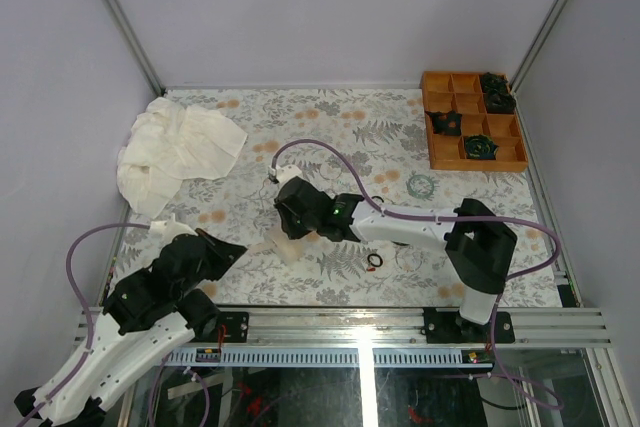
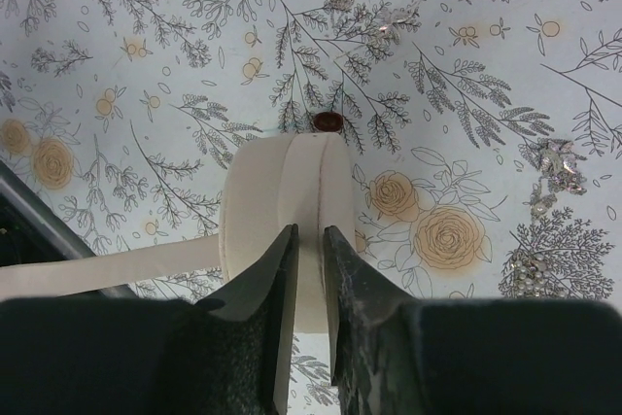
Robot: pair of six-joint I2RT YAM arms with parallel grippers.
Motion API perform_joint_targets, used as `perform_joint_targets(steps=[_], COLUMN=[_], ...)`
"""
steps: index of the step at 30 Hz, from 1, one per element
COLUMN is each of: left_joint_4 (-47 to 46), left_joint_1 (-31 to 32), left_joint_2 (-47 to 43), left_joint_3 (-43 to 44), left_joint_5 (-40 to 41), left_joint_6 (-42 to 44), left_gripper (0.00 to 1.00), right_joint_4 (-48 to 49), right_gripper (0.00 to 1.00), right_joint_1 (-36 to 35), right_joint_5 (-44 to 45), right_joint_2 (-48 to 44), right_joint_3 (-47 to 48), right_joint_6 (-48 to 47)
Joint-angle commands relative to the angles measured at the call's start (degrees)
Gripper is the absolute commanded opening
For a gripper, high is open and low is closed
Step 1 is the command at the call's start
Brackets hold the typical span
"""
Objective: Organize the mixed jewelry
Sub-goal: Open the jewelry box at the center of the board.
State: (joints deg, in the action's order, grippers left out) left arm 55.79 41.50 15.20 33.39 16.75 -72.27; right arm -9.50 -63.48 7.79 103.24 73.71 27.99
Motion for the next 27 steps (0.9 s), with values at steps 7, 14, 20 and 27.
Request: perform_joint_targets(steps=[7,14,20,27], left_joint_4=[5.3,8.1,9.5,11.2], left_joint_1=[0.2,0.2,0.1,0.2], left_joint_2=[-3.6,-4.9,-5.3,-5.5], left_joint_3=[0.7,1.9,2.8,4.0], left_joint_5=[1.4,2.1,2.4,2.6], left_joint_6=[-2.5,-2.9,-3.0,-3.0], left_gripper=[0.0,0.0,0.0,0.0], right_joint_4=[-5.3,-4.8,-3.5,-1.9], right_gripper=[0.19,0.18,0.17,0.17], right_joint_1=[-0.3,-0.1,0.3,0.9], right_joint_5=[6.2,8.7,9.7,9.6], right_joint_2=[1.7,1.1,-0.9,-2.6], right_joint_3=[-6.6,-11.4,-16.1,-19.6], right_joint_6=[0.1,0.7,1.4,1.6])
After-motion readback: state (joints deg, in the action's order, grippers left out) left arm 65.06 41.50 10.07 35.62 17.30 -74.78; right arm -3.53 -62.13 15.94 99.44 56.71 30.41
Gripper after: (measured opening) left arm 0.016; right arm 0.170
